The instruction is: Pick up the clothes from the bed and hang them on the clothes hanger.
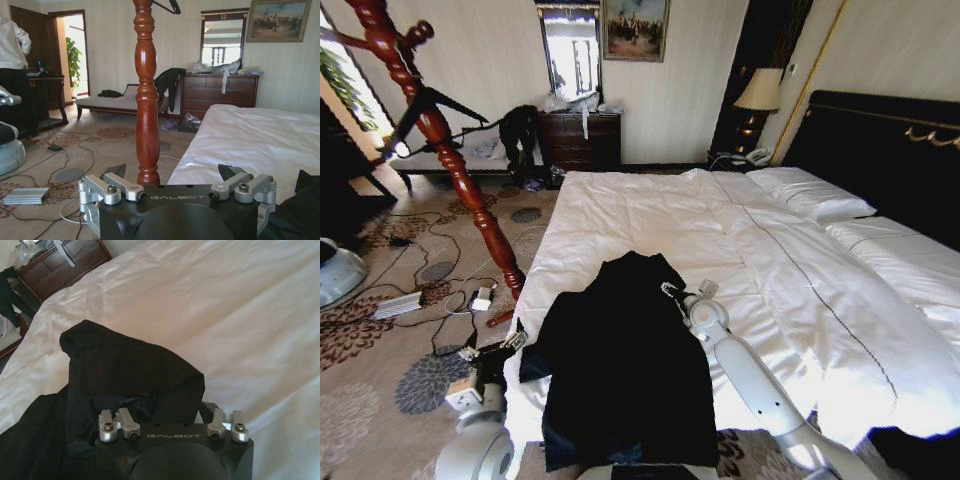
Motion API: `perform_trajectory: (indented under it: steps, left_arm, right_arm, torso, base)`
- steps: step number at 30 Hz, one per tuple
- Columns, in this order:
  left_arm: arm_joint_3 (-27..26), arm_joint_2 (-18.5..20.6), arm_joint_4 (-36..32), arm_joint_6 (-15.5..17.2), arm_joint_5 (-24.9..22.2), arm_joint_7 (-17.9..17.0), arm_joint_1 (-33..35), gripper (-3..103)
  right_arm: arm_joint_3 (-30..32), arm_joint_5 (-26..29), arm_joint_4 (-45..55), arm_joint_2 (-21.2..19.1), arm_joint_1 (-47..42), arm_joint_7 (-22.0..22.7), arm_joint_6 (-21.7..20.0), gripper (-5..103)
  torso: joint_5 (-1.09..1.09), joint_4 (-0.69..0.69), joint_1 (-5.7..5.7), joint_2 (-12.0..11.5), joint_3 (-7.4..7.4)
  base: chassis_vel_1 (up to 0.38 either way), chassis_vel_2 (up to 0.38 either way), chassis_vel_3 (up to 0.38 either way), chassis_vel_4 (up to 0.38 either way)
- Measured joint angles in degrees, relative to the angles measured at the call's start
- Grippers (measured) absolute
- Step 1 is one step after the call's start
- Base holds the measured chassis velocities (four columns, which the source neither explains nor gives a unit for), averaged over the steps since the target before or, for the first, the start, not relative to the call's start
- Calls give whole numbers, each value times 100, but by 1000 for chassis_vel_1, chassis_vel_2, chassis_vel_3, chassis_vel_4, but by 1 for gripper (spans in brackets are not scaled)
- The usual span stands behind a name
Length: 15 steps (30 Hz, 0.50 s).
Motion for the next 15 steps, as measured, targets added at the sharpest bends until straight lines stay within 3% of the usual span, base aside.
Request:
perform_trajectory:
  steps: [5, 6, 8, 10, 15]
  left_arm:
    - [-19, 0, -42, 19, -49, -35, 33, 100]
    - [-19, 0, -42, 19, -49, -35, 33, 100]
    - [-31, -10, -65, 26, -52, -51, 48, 100]
    - [-34, -23, -85, 29, -52, -56, 61, 100]
    - [-41, -96, -175, 39, -50, -80, 191, 100]
  right_arm:
    - [-57, -275, 91, -79, -25, -13, 105, 44]
    - [-57, -275, 91, -79, -25, -13, 105, 44]
    - [-74, -375, 157, -129, -59, -66, 193, 33]
    - [-83, -403, 194, -147, -74, -95, 225, 33]
    - [-159, -513, 297, -137, -80, -265, 406, 12]
  torso:
    - [0, 2, 0, 0, 0]
    - [0, 2, 0, 0, 0]
    - [0, 1, 0, 0, 0]
    - [0, 0, 0, 0, 0]
    - [0, 1, 0, 0, 0]
  base:
    - [0, 0, 0, 0]
    - [0, 0, 0, 0]
    - [0, 0, 0, 0]
    - [0, 0, 0, 0]
    - [0, 0, 0, 0]
